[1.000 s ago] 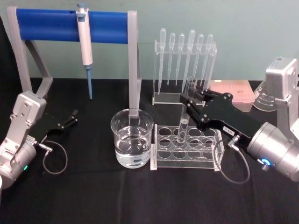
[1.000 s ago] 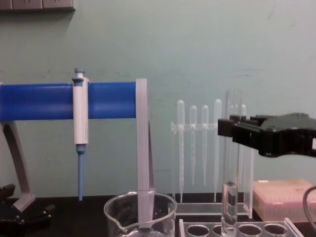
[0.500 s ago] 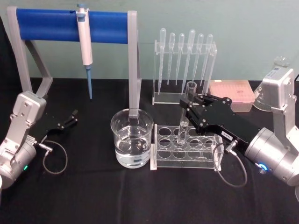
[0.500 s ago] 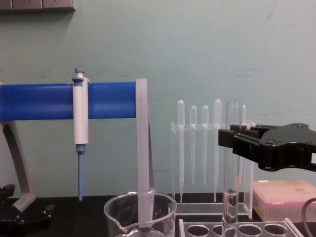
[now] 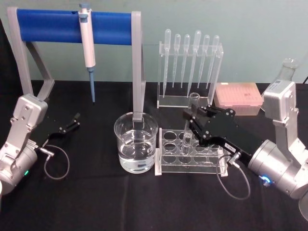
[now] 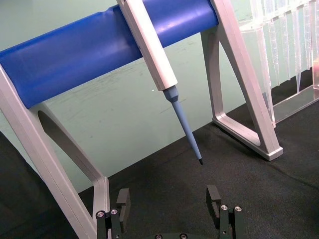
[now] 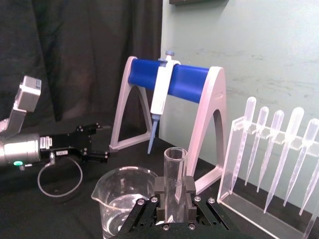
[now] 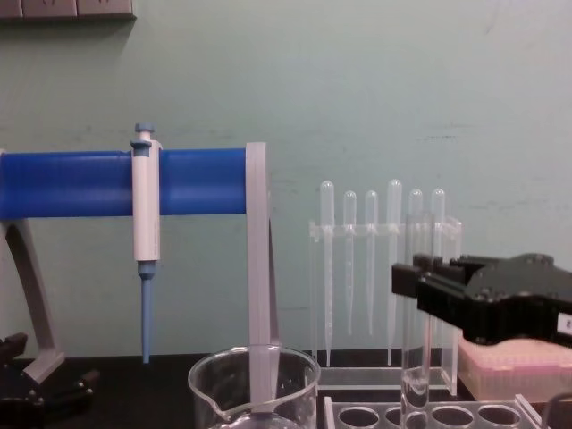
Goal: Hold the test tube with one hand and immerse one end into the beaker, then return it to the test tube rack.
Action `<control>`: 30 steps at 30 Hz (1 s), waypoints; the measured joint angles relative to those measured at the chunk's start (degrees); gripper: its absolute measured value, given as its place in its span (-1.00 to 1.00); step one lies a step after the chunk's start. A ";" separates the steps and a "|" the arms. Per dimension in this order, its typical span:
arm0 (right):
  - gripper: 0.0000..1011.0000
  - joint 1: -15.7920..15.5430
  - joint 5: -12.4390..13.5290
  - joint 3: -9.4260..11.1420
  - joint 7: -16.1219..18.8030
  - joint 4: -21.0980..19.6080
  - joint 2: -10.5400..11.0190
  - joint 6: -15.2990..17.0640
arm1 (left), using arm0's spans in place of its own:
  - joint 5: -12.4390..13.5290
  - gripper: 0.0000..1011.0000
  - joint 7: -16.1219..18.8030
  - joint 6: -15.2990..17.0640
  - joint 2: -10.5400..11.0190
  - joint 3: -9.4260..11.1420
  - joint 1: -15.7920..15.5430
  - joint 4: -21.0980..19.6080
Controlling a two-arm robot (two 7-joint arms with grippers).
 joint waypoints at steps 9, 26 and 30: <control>-0.56 -0.20 -2.68 -0.88 0.18 2.56 -0.96 -1.73 | 0.00 0.98 0.00 0.00 0.00 0.00 0.00 0.00; -0.40 -0.82 -4.33 -0.57 0.61 4.39 -2.22 -2.42 | 0.00 0.98 0.00 0.00 0.00 0.00 0.00 0.00; -0.13 -1.99 -4.41 0.08 0.07 2.73 -1.98 -1.34 | 0.00 0.98 0.00 0.00 0.00 0.00 0.00 0.00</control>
